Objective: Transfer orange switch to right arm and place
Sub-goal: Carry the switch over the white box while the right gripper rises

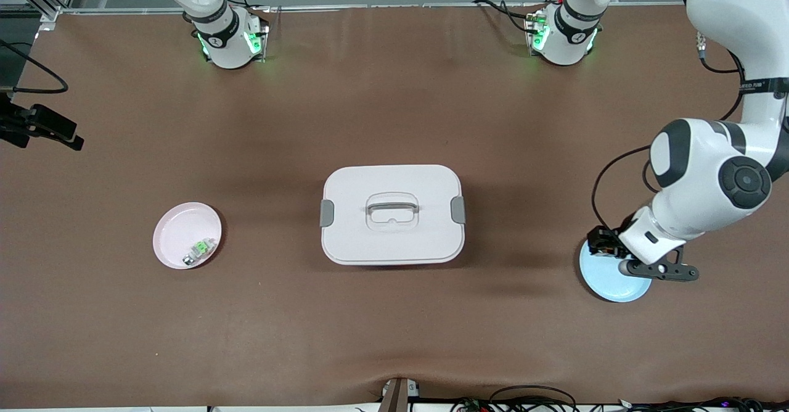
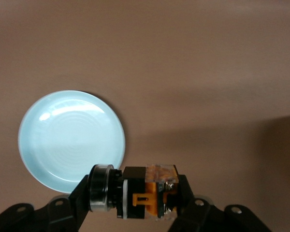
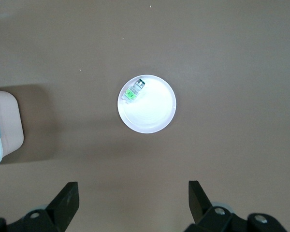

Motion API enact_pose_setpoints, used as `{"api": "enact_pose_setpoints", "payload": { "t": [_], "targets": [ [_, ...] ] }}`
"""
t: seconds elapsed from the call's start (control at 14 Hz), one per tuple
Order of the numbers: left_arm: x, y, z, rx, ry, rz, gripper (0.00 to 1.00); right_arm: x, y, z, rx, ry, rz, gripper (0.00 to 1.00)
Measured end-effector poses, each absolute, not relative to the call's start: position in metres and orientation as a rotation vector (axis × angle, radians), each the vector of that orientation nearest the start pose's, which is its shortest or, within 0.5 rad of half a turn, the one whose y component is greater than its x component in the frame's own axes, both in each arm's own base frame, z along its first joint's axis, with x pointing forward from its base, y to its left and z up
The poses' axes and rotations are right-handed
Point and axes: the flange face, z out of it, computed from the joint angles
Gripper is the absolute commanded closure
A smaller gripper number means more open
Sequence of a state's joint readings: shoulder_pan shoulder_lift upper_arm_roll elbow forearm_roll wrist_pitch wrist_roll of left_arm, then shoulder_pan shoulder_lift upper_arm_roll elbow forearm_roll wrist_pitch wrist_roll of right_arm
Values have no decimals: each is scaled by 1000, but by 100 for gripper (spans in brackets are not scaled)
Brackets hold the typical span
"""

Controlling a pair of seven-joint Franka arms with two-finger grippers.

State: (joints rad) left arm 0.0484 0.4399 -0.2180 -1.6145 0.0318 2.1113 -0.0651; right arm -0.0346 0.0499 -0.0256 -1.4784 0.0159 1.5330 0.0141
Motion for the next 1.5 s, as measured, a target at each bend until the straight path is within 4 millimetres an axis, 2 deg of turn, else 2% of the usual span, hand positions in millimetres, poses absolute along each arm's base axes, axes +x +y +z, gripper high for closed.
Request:
{"api": "enact_pose_setpoints", "payload": {
  "t": [0.36, 0.57, 0.78, 1.07, 1.14, 1.35, 1.5],
  "targets": [
    [665, -158, 412, -3298, 12, -44, 100, 569, -35, 632, -3125, 122, 2, 0],
    [652, -202, 427, -3338, -69, 2, 100, 580, -39, 616, -3127, 133, 14, 0],
    [640, -238, 447, -3372, -192, 59, 100, 604, -41, 583, -3130, 134, 17, 0],
    [620, -284, 463, -3406, -481, 172, 100, 634, -43, 512, -3126, 140, 135, 0],
    [613, -298, 467, -3406, -559, 207, 100, 637, -44, 502, -3125, 142, 153, 0],
    [589, -345, 472, -3357, -764, 288, 100, 638, -38, 501, -3123, 124, 163, 0],
    [575, -375, 475, -3328, -877, 339, 100, 638, -22, 505, -3122, 98, 158, 0]
  ]
}}
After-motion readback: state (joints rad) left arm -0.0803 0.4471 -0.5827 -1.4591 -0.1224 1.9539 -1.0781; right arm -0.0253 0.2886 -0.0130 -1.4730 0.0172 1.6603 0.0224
